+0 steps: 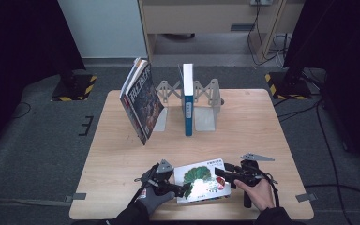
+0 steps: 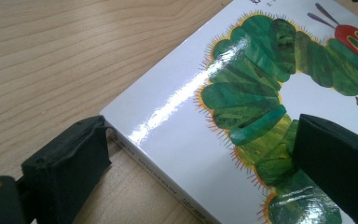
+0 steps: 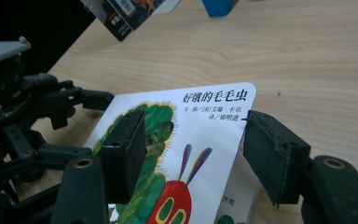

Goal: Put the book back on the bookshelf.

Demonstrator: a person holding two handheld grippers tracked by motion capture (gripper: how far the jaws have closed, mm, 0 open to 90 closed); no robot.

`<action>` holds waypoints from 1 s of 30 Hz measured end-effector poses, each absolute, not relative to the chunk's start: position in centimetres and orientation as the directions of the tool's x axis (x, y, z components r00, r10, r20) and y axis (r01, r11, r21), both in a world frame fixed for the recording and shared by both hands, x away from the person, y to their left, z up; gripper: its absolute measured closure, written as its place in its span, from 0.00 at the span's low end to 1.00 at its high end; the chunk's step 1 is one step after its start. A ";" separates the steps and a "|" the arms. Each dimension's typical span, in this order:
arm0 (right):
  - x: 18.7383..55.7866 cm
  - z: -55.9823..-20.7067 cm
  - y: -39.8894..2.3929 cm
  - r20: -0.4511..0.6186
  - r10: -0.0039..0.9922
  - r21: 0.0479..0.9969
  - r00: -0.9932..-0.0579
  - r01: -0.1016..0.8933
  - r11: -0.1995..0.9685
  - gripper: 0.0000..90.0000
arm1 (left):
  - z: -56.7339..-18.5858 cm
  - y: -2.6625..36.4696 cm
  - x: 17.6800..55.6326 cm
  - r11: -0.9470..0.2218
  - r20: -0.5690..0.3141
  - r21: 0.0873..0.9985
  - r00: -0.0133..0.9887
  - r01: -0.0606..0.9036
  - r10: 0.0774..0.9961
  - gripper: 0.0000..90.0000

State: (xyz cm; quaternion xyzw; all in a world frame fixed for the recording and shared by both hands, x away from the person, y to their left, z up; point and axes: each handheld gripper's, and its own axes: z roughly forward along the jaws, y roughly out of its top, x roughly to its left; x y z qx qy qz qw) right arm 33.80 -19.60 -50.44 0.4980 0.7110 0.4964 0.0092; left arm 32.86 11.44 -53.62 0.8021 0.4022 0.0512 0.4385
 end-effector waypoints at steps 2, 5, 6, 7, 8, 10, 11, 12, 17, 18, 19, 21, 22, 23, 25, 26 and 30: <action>34.0 -50.2 -19.5 0.485 0.711 0.725 -0.510 0.689 0.000 0.44 | -53.6 11.5 33.0 -0.286 -0.273 0.747 0.670 0.600 0.690 0.02; 34.2 -49.9 -19.4 0.511 0.693 0.736 -0.509 0.676 -0.046 0.44 | -53.5 11.6 33.2 -0.280 -0.280 0.748 0.669 0.601 0.689 0.02; 34.3 -49.8 -19.4 0.527 0.683 0.735 -0.506 0.674 -0.068 0.44 | -53.5 11.6 33.2 -0.278 -0.280 0.750 0.669 0.600 0.689 0.02; 34.3 -49.8 -19.4 0.536 0.677 0.734 -0.504 0.674 -0.079 0.45 | -53.5 11.6 33.2 -0.279 -0.279 0.752 0.671 0.598 0.688 0.02; 34.4 -49.7 -19.4 0.540 0.676 0.732 -0.502 0.676 -0.082 0.44 | -53.5 11.6 33.2 -0.280 -0.276 0.753 0.672 0.596 0.687 0.02; 34.4 -49.8 -19.3 0.534 0.683 0.732 -0.499 0.677 -0.078 0.44 | -53.4 11.6 33.2 -0.285 -0.270 0.753 0.674 0.593 0.688 0.01; 34.4 -49.9 -19.3 0.529 0.686 0.733 -0.499 0.676 -0.074 0.44 | -53.4 11.6 33.2 -0.286 -0.269 0.753 0.674 0.592 0.688 0.01; 34.4 -49.9 -19.3 0.530 0.687 0.733 -0.497 0.676 -0.077 0.44 | -53.5 11.5 33.2 -0.285 -0.270 0.753 0.673 0.593 0.688 0.01; 34.3 -49.7 -19.3 0.577 0.660 0.722 -0.482 0.678 -0.137 0.44 | -53.5 11.7 33.3 -0.267 -0.290 0.752 0.666 0.603 0.687 0.01; 34.4 -49.7 -19.2 0.576 0.660 0.726 -0.483 0.673 -0.142 0.44 | -53.5 11.7 33.4 -0.266 -0.292 0.751 0.665 0.604 0.687 0.01; 34.4 -49.7 -19.2 0.577 0.661 0.724 -0.480 0.675 -0.142 0.44 | -53.5 11.7 33.3 -0.267 -0.289 0.752 0.666 0.603 0.688 0.01; 34.4 -49.8 -19.2 0.570 0.674 0.721 -0.471 0.680 -0.134 0.44 | -53.5 11.6 33.3 -0.271 -0.281 0.754 0.667 0.598 0.690 0.01; 34.4 -49.8 -19.2 0.563 0.682 0.717 -0.467 0.686 -0.123 0.44 | -53.5 11.6 33.3 -0.276 -0.275 0.754 0.669 0.596 0.691 0.01; 34.4 -49.9 -19.1 0.557 0.688 0.717 -0.466 0.688 -0.114 0.44 | -53.5 11.6 33.3 -0.279 -0.273 0.753 0.669 0.595 0.692 0.01; 34.5 -50.0 -19.1 0.537 0.703 0.717 -0.466 0.692 -0.089 0.44 | -53.5 11.5 33.3 -0.287 -0.261 0.755 0.672 0.590 0.693 0.02; 34.7 -50.2 -19.1 0.529 0.715 0.705 -0.457 0.705 -0.071 0.44 | -53.5 11.4 33.2 -0.296 -0.249 0.756 0.675 0.584 0.694 0.02; 35.0 -51.4 -19.0 0.489 0.747 0.673 -0.451 0.739 0.005 0.40 | -53.5 11.2 33.2 -0.334 -0.211 0.751 0.686 0.569 0.696 0.03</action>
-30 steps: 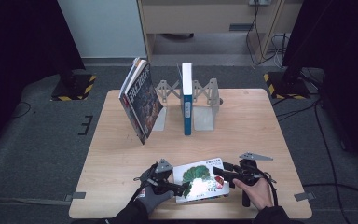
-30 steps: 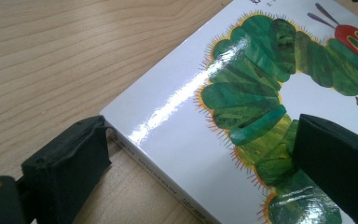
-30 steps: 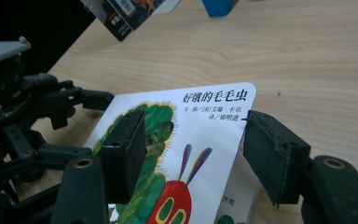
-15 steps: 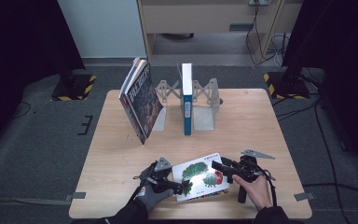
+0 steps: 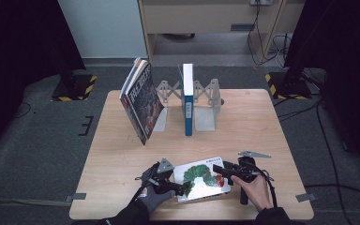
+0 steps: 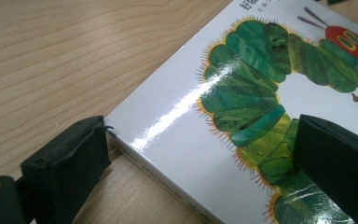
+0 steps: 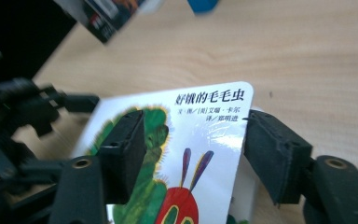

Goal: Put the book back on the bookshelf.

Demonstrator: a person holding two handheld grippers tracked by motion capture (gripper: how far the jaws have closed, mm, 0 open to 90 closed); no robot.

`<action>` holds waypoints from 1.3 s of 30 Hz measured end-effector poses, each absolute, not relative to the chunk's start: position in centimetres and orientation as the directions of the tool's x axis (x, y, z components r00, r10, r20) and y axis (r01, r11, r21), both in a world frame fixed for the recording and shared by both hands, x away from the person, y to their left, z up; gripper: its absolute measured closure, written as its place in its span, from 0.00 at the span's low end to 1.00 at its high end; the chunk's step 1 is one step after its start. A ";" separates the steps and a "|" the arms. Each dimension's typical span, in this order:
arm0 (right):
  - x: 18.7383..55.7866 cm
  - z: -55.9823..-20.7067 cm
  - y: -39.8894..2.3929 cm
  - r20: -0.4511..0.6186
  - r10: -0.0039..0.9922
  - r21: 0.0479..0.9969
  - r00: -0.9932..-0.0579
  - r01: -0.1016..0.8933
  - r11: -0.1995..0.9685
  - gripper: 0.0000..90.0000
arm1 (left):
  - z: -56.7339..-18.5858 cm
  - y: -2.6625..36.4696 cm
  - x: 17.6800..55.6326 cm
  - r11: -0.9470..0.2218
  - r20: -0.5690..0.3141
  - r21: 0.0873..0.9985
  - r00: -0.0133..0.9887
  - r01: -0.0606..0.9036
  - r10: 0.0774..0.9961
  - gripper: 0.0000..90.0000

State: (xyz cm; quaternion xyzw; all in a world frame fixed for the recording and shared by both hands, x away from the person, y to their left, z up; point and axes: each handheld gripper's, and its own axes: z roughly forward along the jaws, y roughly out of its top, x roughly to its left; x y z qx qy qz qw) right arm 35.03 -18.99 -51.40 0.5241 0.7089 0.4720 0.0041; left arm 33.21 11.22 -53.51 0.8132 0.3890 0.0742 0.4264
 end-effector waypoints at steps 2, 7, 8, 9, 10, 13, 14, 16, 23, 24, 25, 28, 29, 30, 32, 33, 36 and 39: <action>35.1 -51.8 -18.8 0.469 0.755 0.666 -0.457 0.745 0.037 0.39 | -53.5 11.2 33.3 -0.338 -0.208 0.748 0.685 0.572 0.699 0.04; 35.1 -52.4 -19.0 0.471 0.756 0.649 -0.454 0.759 0.051 0.39 | -53.5 11.4 33.3 -0.345 -0.198 0.742 0.679 0.575 0.707 0.08; 35.1 -52.4 -19.1 0.469 0.756 0.652 -0.457 0.757 0.052 0.39 | -53.4 11.5 33.3 -0.346 -0.197 0.741 0.679 0.576 0.708 0.10; 35.0 -52.5 -19.1 0.471 0.759 0.647 -0.450 0.761 0.050 0.38 | -53.4 11.5 33.3 -0.345 -0.198 0.739 0.676 0.579 0.710 0.11; 34.9 -52.6 -19.3 0.465 0.766 0.644 -0.444 0.763 0.052 0.38 | -53.4 11.6 33.2 -0.347 -0.196 0.737 0.674 0.580 0.712 0.11; 34.4 -52.7 -19.4 0.479 0.763 0.618 -0.434 0.784 0.057 0.39 | -53.3 11.8 33.0 -0.343 -0.197 0.730 0.663 0.591 0.722 0.11; 34.3 -52.8 -19.5 0.477 0.761 0.622 -0.440 0.781 0.062 0.39 | -53.3 11.9 32.8 -0.344 -0.198 0.729 0.663 0.592 0.722 0.11; 34.2 -52.7 -19.5 0.497 0.749 0.616 -0.438 0.786 0.051 0.39 | -53.2 12.0 32.7 -0.344 -0.199 0.725 0.660 0.596 0.724 0.11; 34.1 -52.4 -19.5 0.531 0.725 0.621 -0.439 0.784 0.019 0.40 | -53.3 11.8 32.6 -0.344 -0.210 0.730 0.673 0.591 0.710 0.11; 34.1 -52.3 -19.5 0.535 0.724 0.618 -0.435 0.786 0.016 0.41 | -53.3 11.8 32.6 -0.338 -0.215 0.730 0.669 0.594 0.711 0.11; 34.1 -52.3 -19.5 0.534 0.722 0.624 -0.439 0.782 0.014 0.41 | -53.3 11.7 32.6 -0.343 -0.211 0.730 0.672 0.591 0.710 0.11; 34.2 -51.8 -19.6 0.542 0.714 0.635 -0.443 0.773 -0.003 0.42 | -53.3 11.6 32.6 -0.336 -0.220 0.728 0.668 0.598 0.711 0.08; 34.3 -51.7 -19.7 0.549 0.709 0.641 -0.443 0.768 -0.016 0.42 | -53.3 11.7 32.6 -0.329 -0.231 0.726 0.664 0.604 0.711 0.08; 34.3 -51.6 -19.7 0.557 0.704 0.641 -0.441 0.767 -0.027 0.42 | -53.3 11.7 32.7 -0.325 -0.238 0.725 0.663 0.608 0.710 0.08; 34.4 -51.5 -19.8 0.572 0.695 0.646 -0.436 0.761 -0.055 0.42 | -53.2 11.8 32.8 -0.321 -0.248 0.723 0.663 0.611 0.706 0.08; 34.4 -51.4 -19.8 0.581 0.691 0.643 -0.431 0.763 -0.065 0.42 | -53.2 11.8 32.8 -0.319 -0.250 0.724 0.663 0.612 0.705 0.08; 34.5 -51.0 -19.8 0.596 0.673 0.655 -0.437 0.750 -0.092 0.44 | -53.2 11.9 33.0 -0.302 -0.270 0.726 0.660 0.618 0.701 0.07; 34.5 -50.7 -19.6 0.630 0.644 0.656 -0.434 0.742 -0.141 0.44 | -53.2 12.0 33.1 -0.283 -0.284 0.732 0.655 0.620 0.700 0.07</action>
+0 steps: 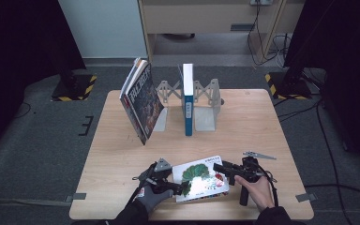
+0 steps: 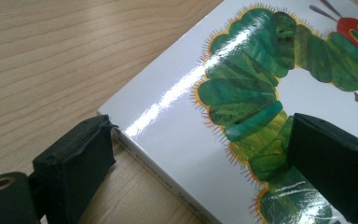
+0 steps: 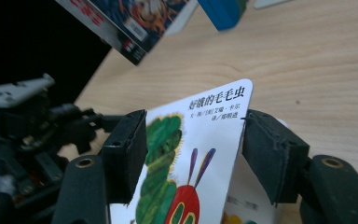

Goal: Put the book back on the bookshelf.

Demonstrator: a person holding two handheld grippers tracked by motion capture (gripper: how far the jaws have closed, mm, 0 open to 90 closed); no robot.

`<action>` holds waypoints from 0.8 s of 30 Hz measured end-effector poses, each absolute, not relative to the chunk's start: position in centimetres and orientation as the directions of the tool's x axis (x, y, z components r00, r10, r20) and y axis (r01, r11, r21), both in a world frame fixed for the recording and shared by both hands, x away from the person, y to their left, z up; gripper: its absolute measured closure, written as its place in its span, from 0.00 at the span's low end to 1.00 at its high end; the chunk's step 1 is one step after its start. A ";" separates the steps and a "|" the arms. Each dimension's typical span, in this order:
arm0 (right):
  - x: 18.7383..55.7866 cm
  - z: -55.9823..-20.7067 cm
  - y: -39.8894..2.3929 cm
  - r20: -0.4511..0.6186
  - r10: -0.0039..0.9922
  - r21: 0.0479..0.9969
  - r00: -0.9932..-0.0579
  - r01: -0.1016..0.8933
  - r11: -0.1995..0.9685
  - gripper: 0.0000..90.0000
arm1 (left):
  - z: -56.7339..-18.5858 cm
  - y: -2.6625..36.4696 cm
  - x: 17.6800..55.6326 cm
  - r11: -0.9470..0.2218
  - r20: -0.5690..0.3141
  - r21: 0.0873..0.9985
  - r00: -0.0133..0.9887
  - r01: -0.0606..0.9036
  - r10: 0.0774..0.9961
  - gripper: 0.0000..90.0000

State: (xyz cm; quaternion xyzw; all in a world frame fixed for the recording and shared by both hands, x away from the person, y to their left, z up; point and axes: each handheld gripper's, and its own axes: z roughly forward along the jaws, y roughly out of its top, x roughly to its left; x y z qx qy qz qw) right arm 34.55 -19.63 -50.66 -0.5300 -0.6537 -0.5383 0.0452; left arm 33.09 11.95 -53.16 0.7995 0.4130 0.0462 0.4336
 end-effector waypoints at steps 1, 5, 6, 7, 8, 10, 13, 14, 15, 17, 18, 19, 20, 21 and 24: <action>34.6 -50.6 -19.6 0.628 0.644 0.660 -0.438 0.738 -0.141 0.44 | -53.2 11.9 33.1 -0.283 -0.283 0.732 0.655 0.619 0.700 0.07; 34.5 -50.8 -19.6 0.622 0.656 0.656 -0.428 0.742 -0.137 0.45 | -53.2 11.9 33.1 -0.286 -0.277 0.737 0.660 0.612 0.698 0.07; 34.5 -50.9 -19.5 0.647 0.634 0.628 -0.425 0.768 -0.126 0.49 | -53.2 11.9 33.1 -0.280 -0.287 0.740 0.663 0.612 0.692 0.07; 34.5 -51.1 -19.2 0.678 0.603 0.603 -0.421 0.787 -0.129 0.48 | -53.2 11.8 33.1 -0.277 -0.294 0.740 0.665 0.613 0.686 0.07; 34.3 -51.2 -18.7 0.682 0.594 0.595 -0.426 0.796 -0.113 0.48 | -53.2 11.7 33.1 -0.278 -0.296 0.741 0.668 0.612 0.682 0.07; 34.2 -51.3 -17.7 0.658 0.597 0.599 -0.458 0.799 -0.047 0.49 | -53.2 11.6 33.0 -0.280 -0.293 0.743 0.672 0.608 0.680 0.08; 34.6 -51.3 -17.3 0.627 0.612 0.610 -0.482 0.792 -0.001 0.55 | -53.1 11.6 33.0 -0.279 -0.292 0.744 0.671 0.607 0.681 0.08; 34.6 -51.3 -17.4 0.629 0.613 0.606 -0.478 0.796 -0.001 0.57 | -53.1 11.6 33.0 -0.281 -0.290 0.745 0.673 0.605 0.680 0.09; 34.7 -51.3 -17.6 0.622 0.619 0.608 -0.480 0.794 0.005 0.60 | -53.0 11.6 33.0 -0.285 -0.288 0.745 0.675 0.604 0.679 0.09; 34.7 -51.2 -18.0 0.607 0.633 0.612 -0.481 0.791 0.014 0.63 | -53.0 11.6 33.0 -0.287 -0.285 0.745 0.676 0.602 0.679 0.09; 34.8 -51.2 -18.2 0.609 0.635 0.607 -0.475 0.795 0.013 0.65 | -53.0 11.6 33.0 -0.288 -0.284 0.745 0.677 0.602 0.679 0.09; 34.8 -51.2 -18.3 0.600 0.641 0.611 -0.479 0.791 0.020 0.66 | -52.9 11.6 33.0 -0.289 -0.282 0.746 0.677 0.600 0.679 0.10; 34.9 -51.2 -18.5 0.594 0.646 0.612 -0.480 0.790 0.025 0.66 | -52.9 11.6 33.0 -0.293 -0.277 0.746 0.679 0.597 0.680 0.11; 34.9 -51.2 -18.6 0.594 0.646 0.610 -0.479 0.792 0.026 0.67 | -52.9 11.6 33.0 -0.295 -0.274 0.747 0.681 0.595 0.679 0.11; 35.0 -51.1 -18.8 0.608 0.639 0.600 -0.472 0.800 0.019 0.69 | -52.7 11.8 33.1 -0.307 -0.255 0.751 0.686 0.585 0.682 0.13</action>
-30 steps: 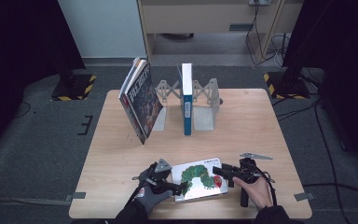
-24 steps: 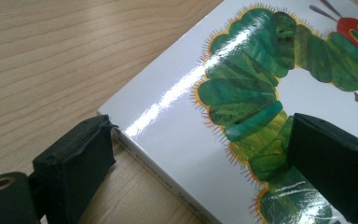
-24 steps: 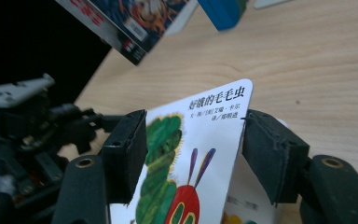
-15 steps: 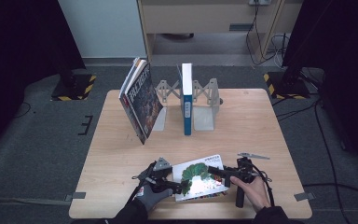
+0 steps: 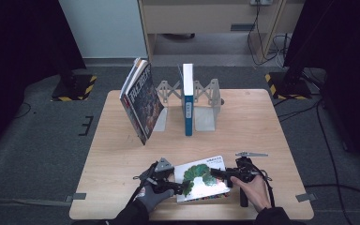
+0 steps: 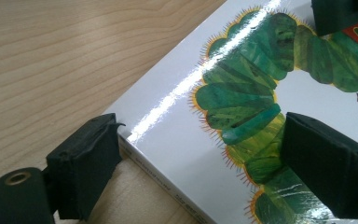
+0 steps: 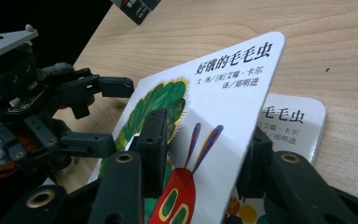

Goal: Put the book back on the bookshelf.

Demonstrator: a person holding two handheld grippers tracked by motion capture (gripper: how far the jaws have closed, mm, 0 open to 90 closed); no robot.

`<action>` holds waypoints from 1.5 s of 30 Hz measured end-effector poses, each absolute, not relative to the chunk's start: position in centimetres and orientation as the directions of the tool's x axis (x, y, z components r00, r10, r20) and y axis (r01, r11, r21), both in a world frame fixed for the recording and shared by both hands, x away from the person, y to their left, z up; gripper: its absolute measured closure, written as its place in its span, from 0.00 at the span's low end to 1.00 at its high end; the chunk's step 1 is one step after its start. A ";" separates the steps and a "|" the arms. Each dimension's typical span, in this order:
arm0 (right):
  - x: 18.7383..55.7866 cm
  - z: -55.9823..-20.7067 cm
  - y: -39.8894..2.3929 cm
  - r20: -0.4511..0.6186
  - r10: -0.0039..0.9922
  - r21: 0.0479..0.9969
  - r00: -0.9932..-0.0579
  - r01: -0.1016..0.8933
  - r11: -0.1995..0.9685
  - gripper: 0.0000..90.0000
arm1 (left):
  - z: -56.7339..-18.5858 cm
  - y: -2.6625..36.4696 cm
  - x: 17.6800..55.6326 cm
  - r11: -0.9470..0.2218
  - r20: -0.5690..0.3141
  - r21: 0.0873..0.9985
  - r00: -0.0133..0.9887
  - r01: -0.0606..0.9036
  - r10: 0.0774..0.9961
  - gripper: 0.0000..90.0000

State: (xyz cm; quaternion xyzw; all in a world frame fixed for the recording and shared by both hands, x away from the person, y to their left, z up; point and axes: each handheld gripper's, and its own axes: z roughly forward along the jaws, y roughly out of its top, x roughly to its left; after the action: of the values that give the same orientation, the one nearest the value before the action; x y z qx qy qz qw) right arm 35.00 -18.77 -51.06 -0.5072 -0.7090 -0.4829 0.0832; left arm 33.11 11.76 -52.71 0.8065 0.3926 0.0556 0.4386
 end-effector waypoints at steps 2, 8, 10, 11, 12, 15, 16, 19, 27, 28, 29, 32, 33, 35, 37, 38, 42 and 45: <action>35.1 -51.0 -18.9 0.610 0.637 0.598 -0.471 0.801 0.020 0.70 | -52.7 11.9 33.2 -0.302 -0.263 0.748 0.681 0.591 0.683 0.13; 35.3 -50.8 -19.1 0.621 0.633 0.579 -0.462 0.815 0.027 0.73 | -52.6 12.1 33.3 -0.298 -0.270 0.745 0.678 0.597 0.684 0.14; 35.4 -50.7 -19.2 0.626 0.625 0.582 -0.467 0.813 0.025 0.75 | -52.5 12.1 33.3 -0.299 -0.271 0.743 0.678 0.598 0.683 0.14; 35.4 -50.6 -19.2 0.625 0.621 0.588 -0.474 0.808 0.025 0.77 | -52.5 12.2 33.3 -0.297 -0.273 0.743 0.678 0.599 0.683 0.14; 35.4 -50.6 -19.2 0.631 0.614 0.590 -0.474 0.807 0.017 0.78 | -52.5 12.2 33.4 -0.292 -0.278 0.744 0.676 0.601 0.683 0.14; 35.4 -50.4 -19.3 0.644 0.599 0.589 -0.475 0.808 0.008 0.81 | -52.3 12.4 33.5 -0.278 -0.292 0.746 0.672 0.606 0.681 0.14; 35.4 -50.3 -19.3 0.646 0.595 0.590 -0.478 0.808 0.008 0.82 | -52.2 12.5 33.5 -0.275 -0.293 0.746 0.670 0.606 0.682 0.14; 35.4 -49.9 -19.3 0.668 0.575 0.585 -0.473 0.811 -0.012 0.86 | -52.2 12.6 33.5 -0.267 -0.300 0.747 0.667 0.609 0.682 0.14; 35.5 -49.5 -19.6 0.746 0.520 0.523 -0.416 0.850 -0.070 0.93 | -52.0 12.7 33.5 -0.260 -0.305 0.752 0.670 0.605 0.677 0.14; 35.4 -49.5 -19.6 0.758 0.510 0.512 -0.406 0.856 -0.079 0.94 | -51.9 12.8 33.6 -0.256 -0.307 0.754 0.669 0.605 0.676 0.14; 35.5 -49.5 -19.6 0.766 0.503 0.506 -0.401 0.859 -0.085 0.95 | -51.9 12.8 33.6 -0.252 -0.311 0.754 0.668 0.607 0.676 0.14; 35.5 -49.4 -19.8 0.790 0.476 0.485 -0.385 0.868 -0.103 0.97 | -51.9 12.8 33.6 -0.247 -0.317 0.755 0.668 0.607 0.674 0.14; 35.5 -49.3 -19.9 0.798 0.467 0.480 -0.382 0.870 -0.110 0.98 | -51.9 12.8 33.6 -0.246 -0.318 0.755 0.668 0.607 0.673 0.14; 35.6 -49.2 -20.1 0.814 0.439 0.475 -0.380 0.871 -0.127 0.99 | -51.8 12.8 33.6 -0.244 -0.322 0.756 0.669 0.608 0.670 0.14; 35.5 -49.0 -20.3 0.817 0.420 0.487 -0.395 0.862 -0.137 0.99 | -51.8 12.8 33.5 -0.242 -0.325 0.757 0.671 0.607 0.667 0.14; 35.5 -48.8 -20.4 0.817 0.418 0.490 -0.398 0.860 -0.139 0.99 | -51.8 12.8 33.5 -0.239 -0.332 0.757 0.672 0.608 0.662 0.13; 35.5 -48.5 -20.4 0.811 0.402 0.513 -0.425 0.847 -0.139 0.99 | -51.8 12.8 33.5 -0.237 -0.340 0.760 0.681 0.605 0.649 0.13; 35.5 -48.3 -20.4 0.807 0.388 0.526 -0.445 0.840 -0.132 0.99 | -52.1 12.5 33.5 -0.256 -0.337 0.754 0.692 0.604 0.639 0.12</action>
State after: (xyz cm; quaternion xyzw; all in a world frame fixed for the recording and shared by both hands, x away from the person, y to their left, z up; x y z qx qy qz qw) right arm 35.47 -20.37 -48.29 -0.4884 -0.6285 -0.5723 0.1976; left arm 33.49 12.49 -52.12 0.7923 0.3922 0.0184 0.4670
